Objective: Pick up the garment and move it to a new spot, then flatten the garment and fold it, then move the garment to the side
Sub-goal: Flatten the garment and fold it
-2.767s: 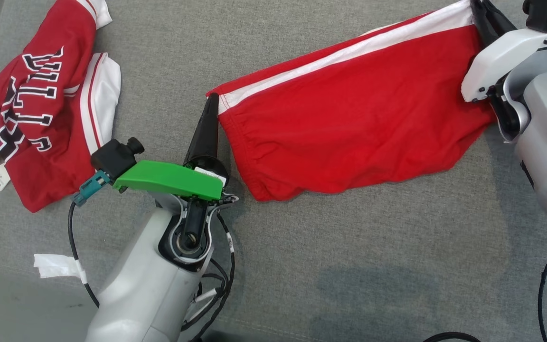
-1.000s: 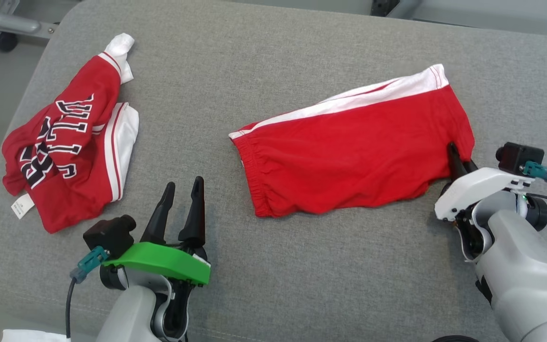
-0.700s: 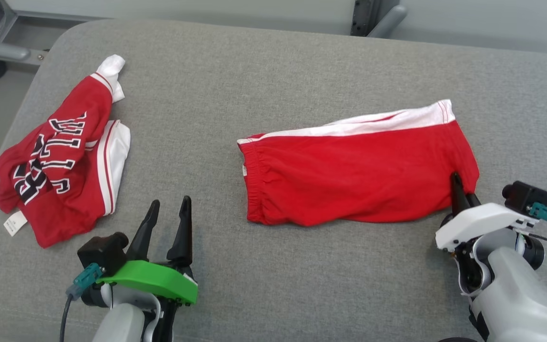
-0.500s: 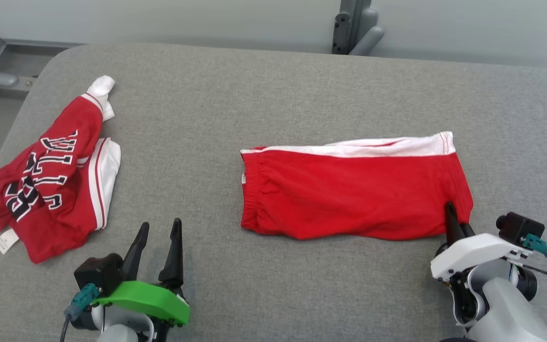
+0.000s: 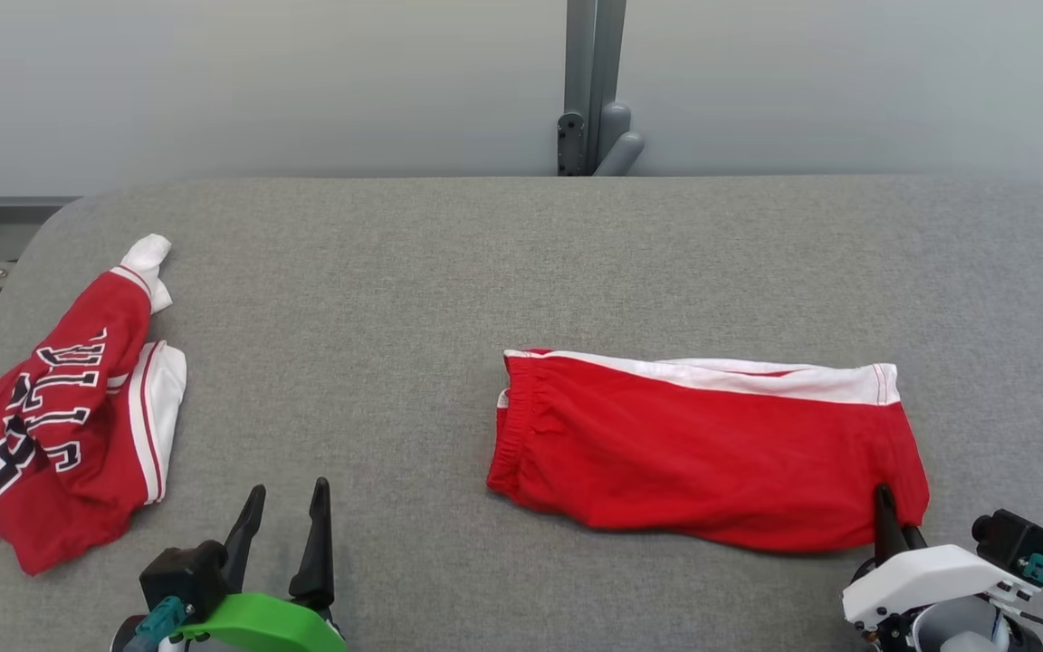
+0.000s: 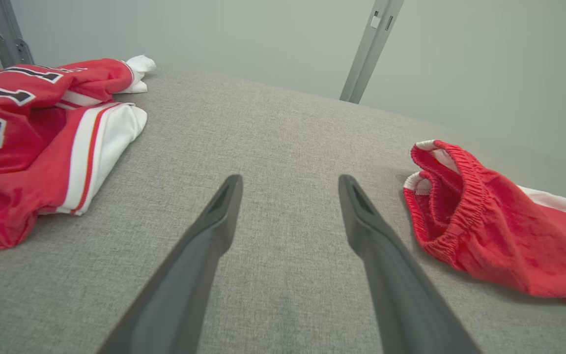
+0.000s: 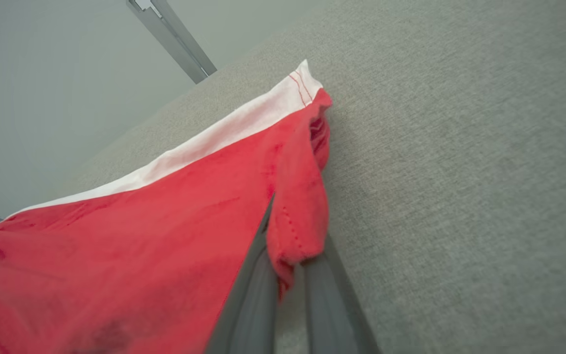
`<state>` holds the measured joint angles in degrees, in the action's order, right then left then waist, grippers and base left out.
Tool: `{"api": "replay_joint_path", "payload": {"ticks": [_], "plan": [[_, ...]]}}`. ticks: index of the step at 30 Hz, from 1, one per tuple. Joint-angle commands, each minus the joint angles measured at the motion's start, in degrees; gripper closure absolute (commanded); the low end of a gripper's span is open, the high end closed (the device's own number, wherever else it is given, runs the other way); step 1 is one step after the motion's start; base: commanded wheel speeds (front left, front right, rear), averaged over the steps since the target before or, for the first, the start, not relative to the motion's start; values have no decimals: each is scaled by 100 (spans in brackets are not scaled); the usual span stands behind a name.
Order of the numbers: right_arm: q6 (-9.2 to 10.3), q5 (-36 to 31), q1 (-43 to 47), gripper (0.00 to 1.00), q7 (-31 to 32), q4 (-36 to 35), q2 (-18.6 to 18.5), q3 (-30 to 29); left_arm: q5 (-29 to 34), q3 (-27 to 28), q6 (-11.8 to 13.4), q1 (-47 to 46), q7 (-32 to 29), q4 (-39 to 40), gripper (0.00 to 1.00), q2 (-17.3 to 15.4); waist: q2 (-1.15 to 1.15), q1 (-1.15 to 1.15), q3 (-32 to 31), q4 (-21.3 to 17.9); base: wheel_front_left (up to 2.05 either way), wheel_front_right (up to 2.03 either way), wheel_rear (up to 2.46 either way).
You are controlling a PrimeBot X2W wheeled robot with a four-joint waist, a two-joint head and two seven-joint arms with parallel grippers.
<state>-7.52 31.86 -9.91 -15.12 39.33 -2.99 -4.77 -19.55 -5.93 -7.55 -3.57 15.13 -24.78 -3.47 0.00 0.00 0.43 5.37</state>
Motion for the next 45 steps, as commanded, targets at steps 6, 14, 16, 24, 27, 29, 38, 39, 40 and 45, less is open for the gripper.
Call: {"api": "replay_joint_path", "payload": {"ticks": [6,14,16,24,27,29,38,39,40,45], "plan": [[5,-129,124,100,-3,-64,-4,-98,100,55,11,161,2,-18,0,16,0,0,-67,-84,0,0,0],[5,-226,-5,100,-3,-158,0,-56,28,18,11,132,2,-43,0,39,0,0,-35,-51,0,0,0],[5,-258,-65,100,-3,-203,-1,0,16,-4,11,124,2,-50,0,41,0,0,-26,-31,0,0,0],[4,-894,-445,100,-3,-786,-26,1126,-29,-104,11,41,2,-84,0,50,0,0,25,156,0,0,0],[4,-955,-612,100,-3,-886,-19,1722,-82,-219,11,4,2,-103,0,48,0,0,33,312,0,0,0],[4,-952,-707,100,-3,-914,-24,2127,-151,-292,11,-15,2,-129,0,48,0,0,31,443,0,0,0],[4,-609,-901,100,-3,-574,-2,3285,-309,-486,11,-152,2,-160,0,47,0,0,69,957,0,0,0],[4,-570,-942,100,-3,-538,-5,3395,-313,-475,11,-153,2,-161,0,48,0,0,79,975,0,0,0],[4,-557,-985,67,-3,-509,-7,3483,-314,-466,11,-151,2,-163,0,48,0,0,86,988,0,0,0],[4,-412,-1035,0,-3,-546,-4,3835,-313,-380,11,-113,2,-174,0,48,0,0,97,943,0,0,0]]}}
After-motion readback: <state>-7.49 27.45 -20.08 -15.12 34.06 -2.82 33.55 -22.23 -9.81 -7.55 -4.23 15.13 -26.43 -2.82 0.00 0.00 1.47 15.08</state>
